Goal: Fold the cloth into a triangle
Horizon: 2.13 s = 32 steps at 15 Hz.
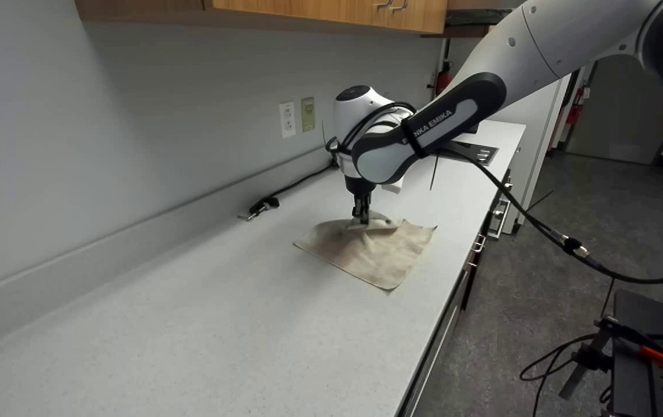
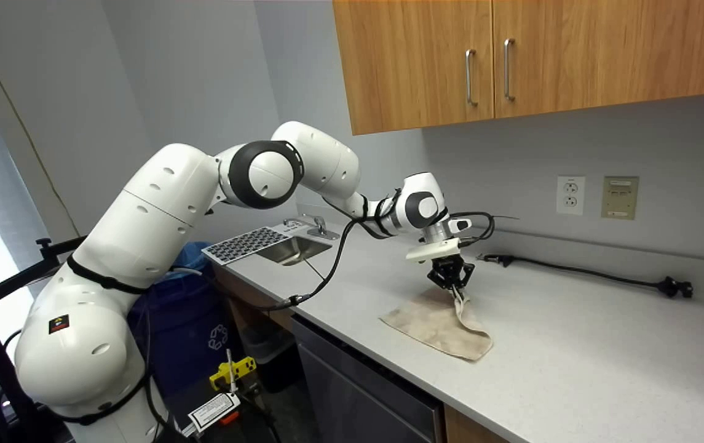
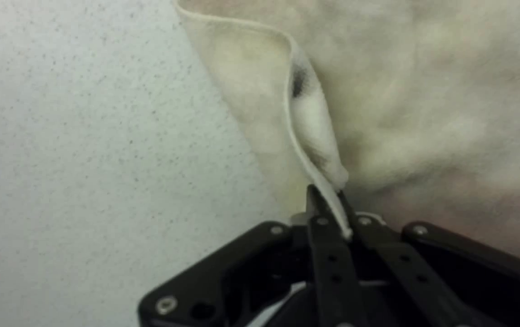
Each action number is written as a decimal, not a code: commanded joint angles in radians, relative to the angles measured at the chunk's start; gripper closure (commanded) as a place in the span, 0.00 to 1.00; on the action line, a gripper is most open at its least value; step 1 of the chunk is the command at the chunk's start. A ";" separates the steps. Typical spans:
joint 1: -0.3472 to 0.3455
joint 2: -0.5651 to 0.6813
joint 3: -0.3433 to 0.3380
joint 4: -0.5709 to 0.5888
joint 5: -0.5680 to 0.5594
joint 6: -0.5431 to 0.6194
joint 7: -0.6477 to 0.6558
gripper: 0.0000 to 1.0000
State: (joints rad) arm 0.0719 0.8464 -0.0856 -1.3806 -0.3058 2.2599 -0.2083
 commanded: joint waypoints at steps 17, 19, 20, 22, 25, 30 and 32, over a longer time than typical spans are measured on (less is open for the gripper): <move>-0.042 -0.144 0.140 -0.259 0.110 0.027 -0.067 0.99; -0.041 -0.152 0.141 -0.281 0.106 0.026 -0.078 0.99; -0.042 -0.155 0.142 -0.289 0.106 0.026 -0.084 0.99; -0.042 -0.160 0.147 -0.303 0.109 0.029 -0.093 0.99; -0.041 -0.177 0.156 -0.324 0.109 0.040 -0.105 0.99; -0.030 -0.206 0.151 -0.345 0.092 0.080 -0.087 0.99; -0.036 -0.217 0.156 -0.357 0.102 0.091 -0.093 0.99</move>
State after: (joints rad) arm 0.0521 0.6789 0.0571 -1.6816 -0.2156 2.3216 -0.2769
